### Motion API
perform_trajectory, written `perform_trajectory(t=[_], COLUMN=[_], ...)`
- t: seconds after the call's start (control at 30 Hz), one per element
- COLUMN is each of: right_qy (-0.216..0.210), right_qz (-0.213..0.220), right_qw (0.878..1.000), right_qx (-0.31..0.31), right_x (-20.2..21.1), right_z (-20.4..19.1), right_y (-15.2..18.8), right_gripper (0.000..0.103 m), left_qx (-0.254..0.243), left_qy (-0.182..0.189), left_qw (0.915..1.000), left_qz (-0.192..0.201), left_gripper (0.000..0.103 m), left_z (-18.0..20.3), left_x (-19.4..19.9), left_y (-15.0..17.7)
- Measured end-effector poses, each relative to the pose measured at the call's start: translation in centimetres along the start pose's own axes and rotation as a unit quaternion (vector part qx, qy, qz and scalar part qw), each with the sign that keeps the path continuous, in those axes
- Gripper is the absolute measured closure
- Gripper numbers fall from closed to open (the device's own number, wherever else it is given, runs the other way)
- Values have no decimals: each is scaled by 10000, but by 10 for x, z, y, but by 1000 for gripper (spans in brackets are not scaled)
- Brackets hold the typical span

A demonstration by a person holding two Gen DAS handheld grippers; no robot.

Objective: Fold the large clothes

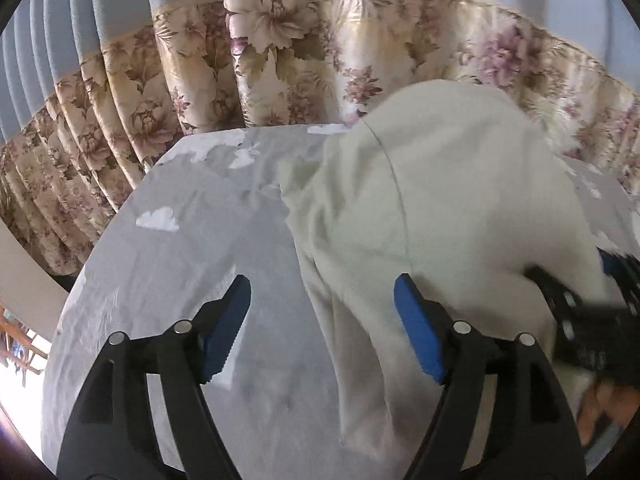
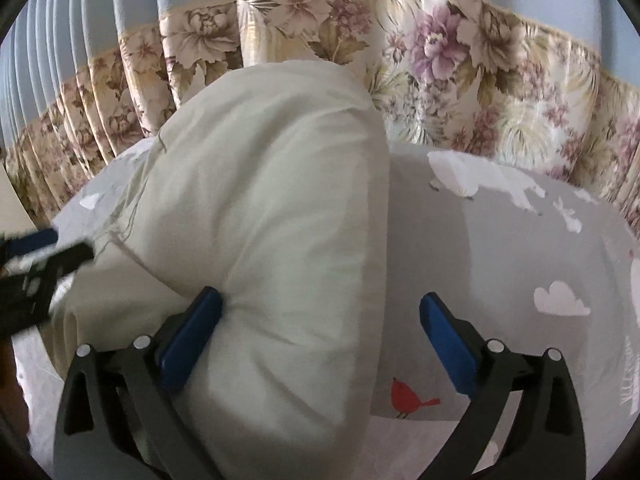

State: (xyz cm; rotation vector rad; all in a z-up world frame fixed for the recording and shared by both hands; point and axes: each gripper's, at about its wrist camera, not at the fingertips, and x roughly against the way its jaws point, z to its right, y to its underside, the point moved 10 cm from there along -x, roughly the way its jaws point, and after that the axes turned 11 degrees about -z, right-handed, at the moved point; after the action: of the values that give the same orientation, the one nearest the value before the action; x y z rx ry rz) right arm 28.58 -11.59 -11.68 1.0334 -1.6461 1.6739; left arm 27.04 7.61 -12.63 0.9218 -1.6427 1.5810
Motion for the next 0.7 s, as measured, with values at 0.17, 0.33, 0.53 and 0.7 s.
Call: perform_trajectory(t=[0.17, 0.33, 0.53, 0.7], right_qy=[-113, -85, 38, 245], right_qz=[-53, -76, 3, 238], right_qw=[9999, 9999, 9997, 9979], right_qx=[-47, -46, 235, 555], right_x=[-1, 3, 16, 20], right_z=[2, 1, 0, -7], right_y=[1, 2, 3, 8], right_gripper=[4, 4, 4, 3], left_qx=[-97, -278, -210, -368], left_qy=[517, 844, 551, 375], left_qw=[9986, 9960, 9981, 9986], left_qz=[108, -65, 177, 100], left_gripper=[31, 88, 98, 96], left_z=[17, 37, 18, 16], left_x=[16, 2, 17, 0], left_y=[28, 40, 38, 54])
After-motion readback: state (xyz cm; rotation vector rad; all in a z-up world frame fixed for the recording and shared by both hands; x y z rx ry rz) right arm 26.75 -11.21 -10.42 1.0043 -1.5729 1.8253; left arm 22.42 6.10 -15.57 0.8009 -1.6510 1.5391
